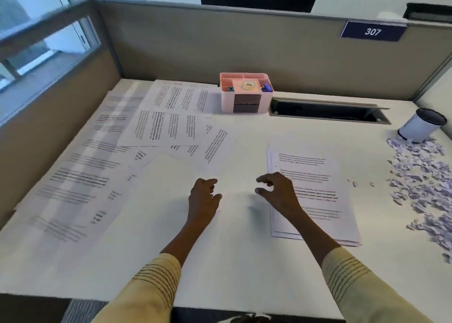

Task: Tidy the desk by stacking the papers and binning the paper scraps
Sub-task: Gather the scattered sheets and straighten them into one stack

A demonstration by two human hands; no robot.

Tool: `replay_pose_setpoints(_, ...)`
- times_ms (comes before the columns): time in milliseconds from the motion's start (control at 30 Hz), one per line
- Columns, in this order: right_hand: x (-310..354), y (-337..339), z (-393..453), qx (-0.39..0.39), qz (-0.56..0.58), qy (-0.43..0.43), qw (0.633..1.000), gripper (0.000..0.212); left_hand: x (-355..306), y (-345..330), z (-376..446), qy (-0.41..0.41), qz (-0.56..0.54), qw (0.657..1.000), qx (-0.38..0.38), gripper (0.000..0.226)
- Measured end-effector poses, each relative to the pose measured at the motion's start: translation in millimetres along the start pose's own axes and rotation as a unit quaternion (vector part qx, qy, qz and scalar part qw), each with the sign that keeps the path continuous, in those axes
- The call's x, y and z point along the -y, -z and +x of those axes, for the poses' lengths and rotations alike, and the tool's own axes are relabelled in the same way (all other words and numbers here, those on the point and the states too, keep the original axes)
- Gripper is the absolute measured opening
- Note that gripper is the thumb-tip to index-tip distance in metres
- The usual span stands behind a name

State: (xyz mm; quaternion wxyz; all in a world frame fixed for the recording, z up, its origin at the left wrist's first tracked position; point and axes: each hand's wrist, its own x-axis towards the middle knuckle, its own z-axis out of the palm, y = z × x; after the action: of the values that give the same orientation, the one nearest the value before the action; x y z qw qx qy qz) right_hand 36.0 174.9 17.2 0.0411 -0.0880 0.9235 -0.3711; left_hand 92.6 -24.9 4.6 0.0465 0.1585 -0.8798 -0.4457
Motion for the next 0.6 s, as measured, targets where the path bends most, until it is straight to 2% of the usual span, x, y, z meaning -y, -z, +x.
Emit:
replay_pose_setpoints(133,45,-58,-2,0.065,-0.032,0.049,0.996,0.028,44,57,-7,-0.005,0.028,0.999,-0.022,0.040)
replay_pose_setpoints(300,120,-135,-3,0.157,-0.078,0.138,0.975,0.039,108,139,-9,0.018,0.112,0.990,-0.087,0.030)
replay_pose_setpoints(467,184,-210,-3,0.231,-0.165,0.254,0.925,0.049,163,208,-5,0.055,0.190,0.970,-0.139,0.026)
replay_pose_setpoints(600,201,-249,-4,0.268,-0.263,0.321,0.869,0.062,196,241,5,0.060,0.237,0.962,-0.119,0.038)
